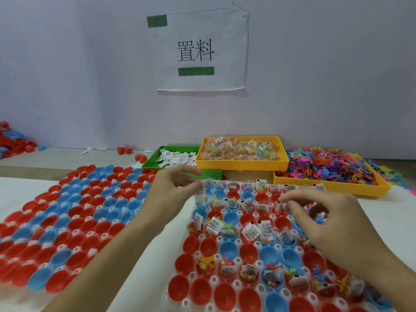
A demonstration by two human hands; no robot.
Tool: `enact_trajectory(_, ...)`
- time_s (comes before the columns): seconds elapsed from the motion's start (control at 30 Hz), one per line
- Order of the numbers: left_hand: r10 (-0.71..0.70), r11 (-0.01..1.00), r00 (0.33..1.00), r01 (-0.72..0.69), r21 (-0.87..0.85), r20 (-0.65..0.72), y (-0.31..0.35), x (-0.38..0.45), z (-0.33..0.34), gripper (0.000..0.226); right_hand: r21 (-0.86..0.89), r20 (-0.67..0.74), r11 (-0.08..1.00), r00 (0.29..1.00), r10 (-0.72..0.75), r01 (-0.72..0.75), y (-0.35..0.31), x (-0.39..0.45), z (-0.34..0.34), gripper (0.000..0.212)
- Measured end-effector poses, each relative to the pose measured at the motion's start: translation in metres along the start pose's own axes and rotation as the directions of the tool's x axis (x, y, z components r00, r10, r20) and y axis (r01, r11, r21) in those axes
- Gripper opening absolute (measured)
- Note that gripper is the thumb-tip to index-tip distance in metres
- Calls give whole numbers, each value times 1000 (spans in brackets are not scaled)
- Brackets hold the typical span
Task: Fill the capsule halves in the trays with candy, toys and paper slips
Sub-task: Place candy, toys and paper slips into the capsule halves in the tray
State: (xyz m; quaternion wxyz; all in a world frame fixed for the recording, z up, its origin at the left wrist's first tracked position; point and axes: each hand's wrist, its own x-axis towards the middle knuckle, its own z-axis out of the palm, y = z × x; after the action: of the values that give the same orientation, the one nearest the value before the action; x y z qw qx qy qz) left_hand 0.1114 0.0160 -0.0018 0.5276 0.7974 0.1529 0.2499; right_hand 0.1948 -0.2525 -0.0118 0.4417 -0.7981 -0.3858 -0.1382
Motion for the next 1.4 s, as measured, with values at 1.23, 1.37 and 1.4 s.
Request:
enact_trajectory(1.23, -14, 976, 875, -92, 195, 484, 4, -73, -17, 19, -20, -11, 1000, 1000, -1, 0, 2, 1, -1, 29)
enact_trajectory(1.37, 7, 968, 857, -135, 213, 515, 6, -69, -21, 7, -15, -18, 1000, 1000, -1, 1, 2, 1, -2, 29)
enact_trajectory(1.4, 19, 964, 854, -154, 218, 520, 7, -69, -22, 10, -15, -18, 1000, 1000, -2, 2, 2, 1, -2, 29)
